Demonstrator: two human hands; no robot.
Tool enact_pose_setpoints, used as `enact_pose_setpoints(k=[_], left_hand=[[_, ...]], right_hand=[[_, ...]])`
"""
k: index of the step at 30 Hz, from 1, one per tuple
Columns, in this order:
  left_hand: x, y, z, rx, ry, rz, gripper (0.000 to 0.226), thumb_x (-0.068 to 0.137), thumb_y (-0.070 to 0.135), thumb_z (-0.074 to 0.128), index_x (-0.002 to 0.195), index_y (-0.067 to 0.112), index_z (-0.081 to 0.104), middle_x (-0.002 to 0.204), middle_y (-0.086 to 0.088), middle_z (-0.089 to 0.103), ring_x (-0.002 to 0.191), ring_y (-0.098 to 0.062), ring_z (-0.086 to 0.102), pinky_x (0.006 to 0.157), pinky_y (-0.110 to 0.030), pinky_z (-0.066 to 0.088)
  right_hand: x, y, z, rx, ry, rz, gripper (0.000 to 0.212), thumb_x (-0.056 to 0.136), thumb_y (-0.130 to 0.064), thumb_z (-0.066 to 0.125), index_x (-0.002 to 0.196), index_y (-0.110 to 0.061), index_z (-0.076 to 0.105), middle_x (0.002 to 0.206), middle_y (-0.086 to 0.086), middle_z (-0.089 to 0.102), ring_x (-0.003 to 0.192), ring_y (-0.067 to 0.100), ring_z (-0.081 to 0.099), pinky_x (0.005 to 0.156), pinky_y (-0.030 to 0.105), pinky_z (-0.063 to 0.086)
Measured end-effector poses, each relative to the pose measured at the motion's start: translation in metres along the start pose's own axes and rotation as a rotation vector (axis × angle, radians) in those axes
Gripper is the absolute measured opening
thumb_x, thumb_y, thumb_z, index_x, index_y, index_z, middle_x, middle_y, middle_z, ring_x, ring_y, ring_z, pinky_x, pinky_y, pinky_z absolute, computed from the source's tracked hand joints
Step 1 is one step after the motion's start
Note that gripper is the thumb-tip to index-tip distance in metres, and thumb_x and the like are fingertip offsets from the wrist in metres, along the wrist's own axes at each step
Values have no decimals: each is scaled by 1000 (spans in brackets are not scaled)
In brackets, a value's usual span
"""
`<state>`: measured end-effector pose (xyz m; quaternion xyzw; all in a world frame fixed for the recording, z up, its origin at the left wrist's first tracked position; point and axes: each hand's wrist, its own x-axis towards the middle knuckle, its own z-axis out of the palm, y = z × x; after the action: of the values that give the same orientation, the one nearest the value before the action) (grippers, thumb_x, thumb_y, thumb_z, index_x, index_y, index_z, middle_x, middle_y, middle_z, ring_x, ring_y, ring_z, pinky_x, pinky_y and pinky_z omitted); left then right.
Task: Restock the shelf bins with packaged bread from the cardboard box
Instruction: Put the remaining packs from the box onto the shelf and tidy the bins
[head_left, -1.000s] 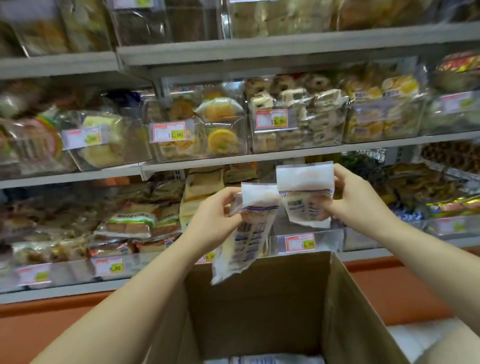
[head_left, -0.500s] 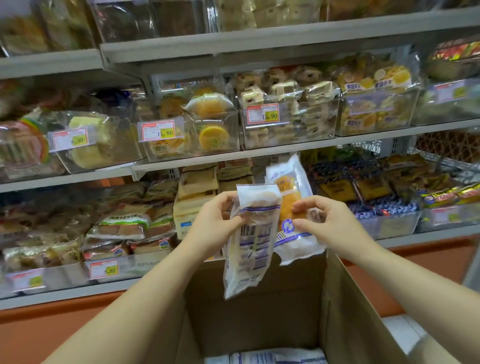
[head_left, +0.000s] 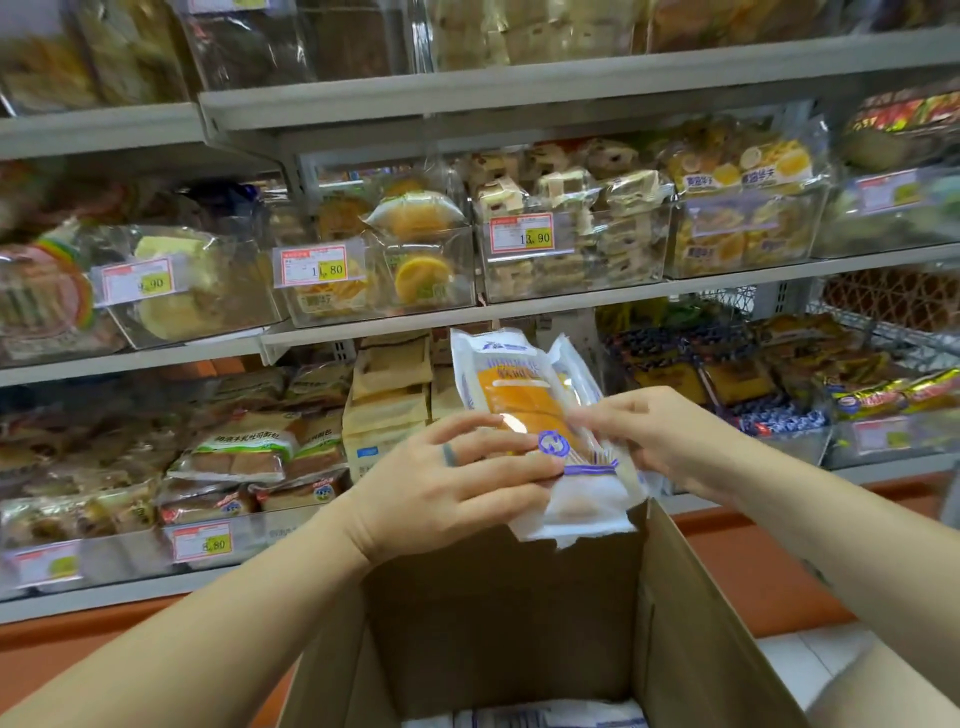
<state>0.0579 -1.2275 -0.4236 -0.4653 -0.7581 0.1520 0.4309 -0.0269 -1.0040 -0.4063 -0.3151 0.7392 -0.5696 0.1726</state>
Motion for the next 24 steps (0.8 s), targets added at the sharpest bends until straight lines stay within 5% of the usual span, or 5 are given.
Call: enact_pose_setpoints(k=[9,11,13,17,24], left_hand=[[-13,-2,9,21,39,-77,26,93,13,60,116,21,53,127,-5,47,117,-21,52,106,-45,39],[-18,-3,12,20,34,-308,31,90,8,53,117,22,53,127,-5,45,116,-22,49,105,-40,40],[-15,0,9,-170,69,-777,35,88,5,50,116,26,53,126,0,47,113,-14,50,100,-33,43],[7,8,6,-1052,-18,-1609,49,84,38,65,130,26,49,127,7,57,109,-11,61,90,-40,54],[26,24,28,-1456,69,-1693,29,93,20,56,121,14,56,112,-7,70,103,-19,68,94,-47,52]], right_hand=[[4,8,9,-43,150,-35,14,79,-18,75,73,-10,66,69,3,70,63,7,64,66,23,47],[4,11,11,-77,245,-62,14,79,-18,76,73,-9,65,71,4,71,67,11,67,70,28,51],[4,15,11,-155,339,-101,16,78,-19,77,70,-12,65,73,-2,69,65,4,64,67,26,50],[2,23,14,-246,432,-191,16,78,-17,76,68,-16,64,93,-18,61,84,-9,56,68,14,39],[-2,37,16,-226,393,-330,18,77,-16,76,69,-24,63,103,-16,64,102,-5,57,82,16,44]])
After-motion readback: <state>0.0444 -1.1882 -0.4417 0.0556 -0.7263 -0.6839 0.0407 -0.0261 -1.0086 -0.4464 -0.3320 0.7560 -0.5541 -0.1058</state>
